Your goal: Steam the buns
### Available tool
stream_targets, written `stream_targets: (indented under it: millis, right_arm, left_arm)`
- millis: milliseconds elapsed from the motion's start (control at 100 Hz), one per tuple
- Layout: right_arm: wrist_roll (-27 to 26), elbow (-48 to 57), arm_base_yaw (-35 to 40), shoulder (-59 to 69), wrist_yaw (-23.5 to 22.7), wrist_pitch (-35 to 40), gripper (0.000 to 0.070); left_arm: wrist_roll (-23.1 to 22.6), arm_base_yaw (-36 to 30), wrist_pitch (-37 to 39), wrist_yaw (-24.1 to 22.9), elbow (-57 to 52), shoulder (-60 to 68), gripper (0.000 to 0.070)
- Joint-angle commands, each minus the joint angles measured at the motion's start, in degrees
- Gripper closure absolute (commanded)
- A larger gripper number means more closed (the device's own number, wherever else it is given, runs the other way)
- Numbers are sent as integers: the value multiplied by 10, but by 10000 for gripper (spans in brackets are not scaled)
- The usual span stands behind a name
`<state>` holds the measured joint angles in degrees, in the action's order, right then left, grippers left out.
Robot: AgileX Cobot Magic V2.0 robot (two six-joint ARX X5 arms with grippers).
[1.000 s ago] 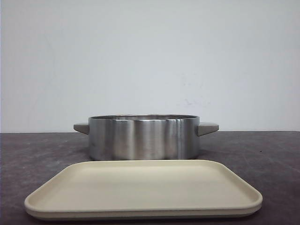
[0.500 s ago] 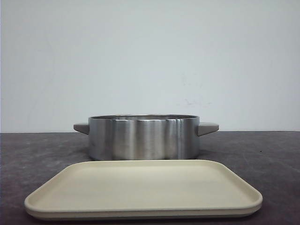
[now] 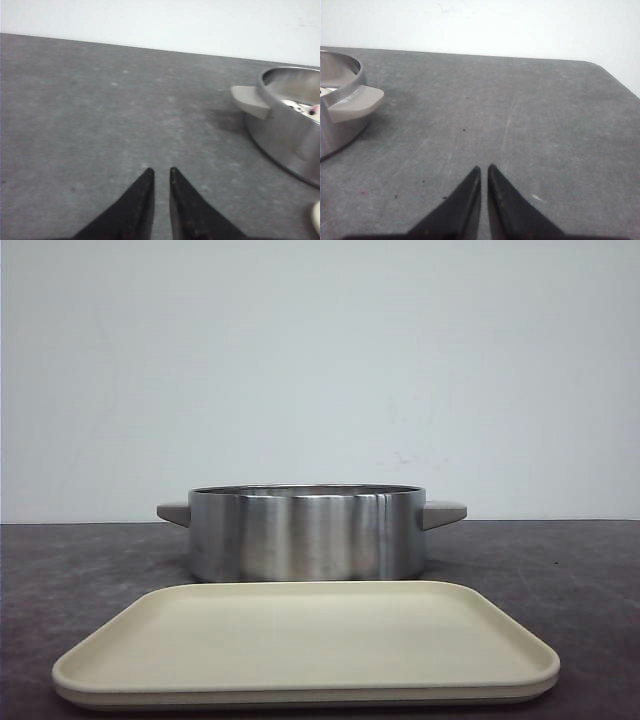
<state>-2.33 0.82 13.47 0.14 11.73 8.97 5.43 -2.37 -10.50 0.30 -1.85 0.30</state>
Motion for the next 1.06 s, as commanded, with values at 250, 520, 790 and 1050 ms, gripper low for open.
stream_targets:
  millis: [250, 520, 790, 1050]
  right_arm:
    - [4, -1, 2, 1, 2, 1, 683]
    - [4, -1, 2, 1, 2, 1, 683]
    - [4, -1, 2, 1, 2, 1, 683]
    - [4, -1, 2, 1, 2, 1, 683]
  left_arm:
    - [-43, 16, -5, -1, 11, -1, 684]
    - [-26, 17, -3, -1, 10, -1, 684]
    - [-26, 17, -2, -1, 10, -1, 684]
    - [-26, 17, -2, -1, 10, -1, 684]
